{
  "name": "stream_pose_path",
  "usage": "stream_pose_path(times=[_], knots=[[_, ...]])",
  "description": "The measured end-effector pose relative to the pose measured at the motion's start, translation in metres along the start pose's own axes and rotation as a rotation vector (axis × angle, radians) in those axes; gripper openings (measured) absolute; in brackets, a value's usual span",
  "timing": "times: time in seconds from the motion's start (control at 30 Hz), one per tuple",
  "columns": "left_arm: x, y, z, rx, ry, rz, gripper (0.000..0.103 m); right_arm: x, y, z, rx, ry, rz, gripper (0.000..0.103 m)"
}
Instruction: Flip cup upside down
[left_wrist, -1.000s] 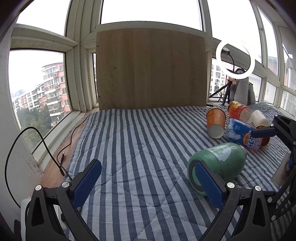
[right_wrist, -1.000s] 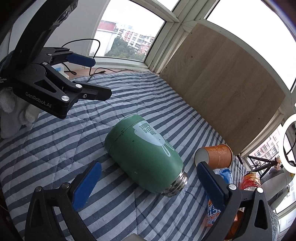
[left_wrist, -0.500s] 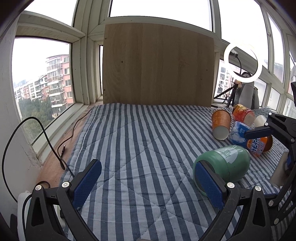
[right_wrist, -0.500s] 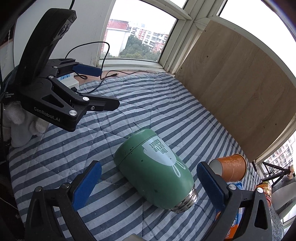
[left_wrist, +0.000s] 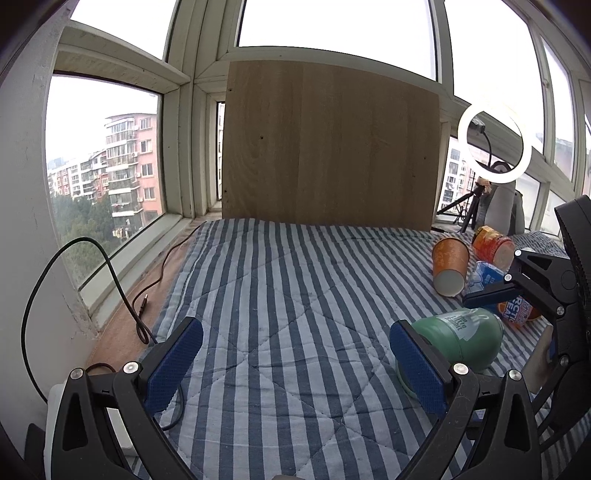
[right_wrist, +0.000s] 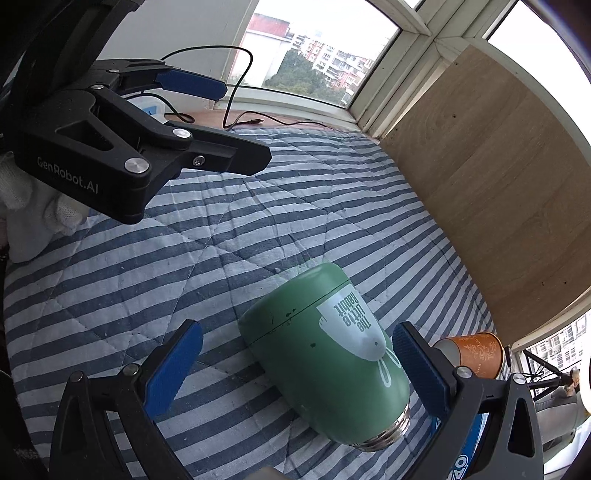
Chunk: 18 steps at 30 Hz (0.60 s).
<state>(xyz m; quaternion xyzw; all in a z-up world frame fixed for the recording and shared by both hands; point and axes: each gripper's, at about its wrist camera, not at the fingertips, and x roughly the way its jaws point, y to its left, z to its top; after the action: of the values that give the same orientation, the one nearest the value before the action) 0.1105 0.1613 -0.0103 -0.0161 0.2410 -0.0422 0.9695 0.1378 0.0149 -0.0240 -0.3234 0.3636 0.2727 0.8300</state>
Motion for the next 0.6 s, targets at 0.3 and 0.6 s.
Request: stream_pose_path(times=[0.3,0.6], knots=[[0.006,0.005,-0.001,-0.022,0.022,0.003,0.102,0.015,0.002,0.018,0.007,0.000,0.073,0.102],[0.009,0.006,0.000,-0.046,0.035,0.000,0.102,-0.017,0.008,-0.002,-0.002,-0.021,0.188,0.102]])
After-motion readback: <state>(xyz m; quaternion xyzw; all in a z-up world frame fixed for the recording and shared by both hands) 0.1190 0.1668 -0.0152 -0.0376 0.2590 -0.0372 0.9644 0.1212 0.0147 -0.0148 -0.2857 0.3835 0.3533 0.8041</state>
